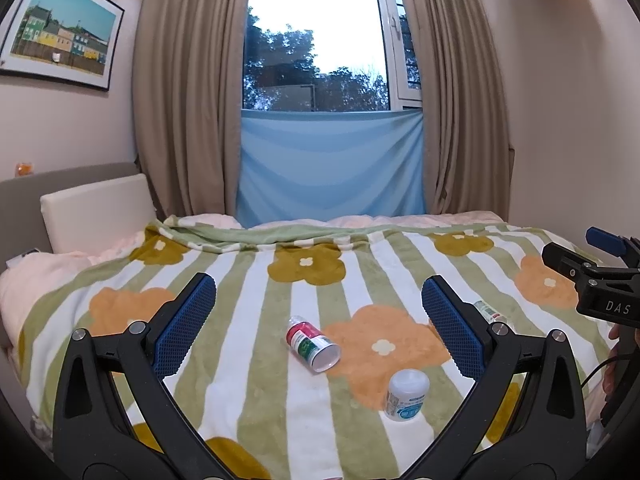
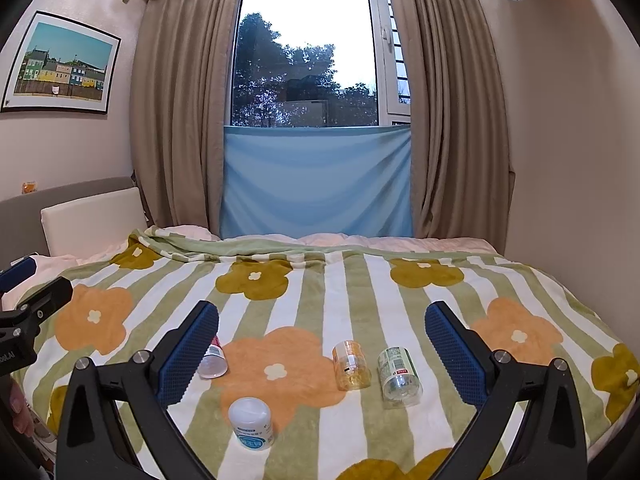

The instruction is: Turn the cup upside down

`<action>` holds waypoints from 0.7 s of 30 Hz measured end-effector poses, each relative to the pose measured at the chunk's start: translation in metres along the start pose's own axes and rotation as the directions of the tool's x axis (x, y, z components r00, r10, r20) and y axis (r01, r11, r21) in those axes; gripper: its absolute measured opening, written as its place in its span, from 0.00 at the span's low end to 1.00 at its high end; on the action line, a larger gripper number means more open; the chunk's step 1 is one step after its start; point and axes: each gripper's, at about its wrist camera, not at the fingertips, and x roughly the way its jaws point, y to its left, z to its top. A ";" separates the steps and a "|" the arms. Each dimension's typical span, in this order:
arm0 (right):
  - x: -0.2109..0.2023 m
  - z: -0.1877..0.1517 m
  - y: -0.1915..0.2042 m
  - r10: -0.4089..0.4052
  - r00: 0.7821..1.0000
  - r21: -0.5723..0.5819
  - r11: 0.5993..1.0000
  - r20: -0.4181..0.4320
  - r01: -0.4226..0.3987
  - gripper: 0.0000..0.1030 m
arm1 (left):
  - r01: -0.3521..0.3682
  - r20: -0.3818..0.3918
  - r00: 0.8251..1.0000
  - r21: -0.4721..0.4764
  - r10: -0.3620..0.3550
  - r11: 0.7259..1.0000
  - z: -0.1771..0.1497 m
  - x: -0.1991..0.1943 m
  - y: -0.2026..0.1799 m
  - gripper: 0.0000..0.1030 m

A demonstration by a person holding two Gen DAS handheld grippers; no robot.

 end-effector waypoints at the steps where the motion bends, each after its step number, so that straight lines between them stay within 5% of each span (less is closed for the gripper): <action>1: 0.000 -0.001 0.000 0.000 1.000 -0.001 1.000 0.000 0.000 1.00 | 0.001 0.001 1.000 0.001 -0.001 1.000 0.000 0.000 0.000 1.00; 21: 0.001 -0.002 -0.004 0.003 1.000 0.001 1.000 0.002 -0.003 1.00 | 0.005 0.026 1.000 0.003 -0.005 1.000 0.000 -0.001 -0.002 1.00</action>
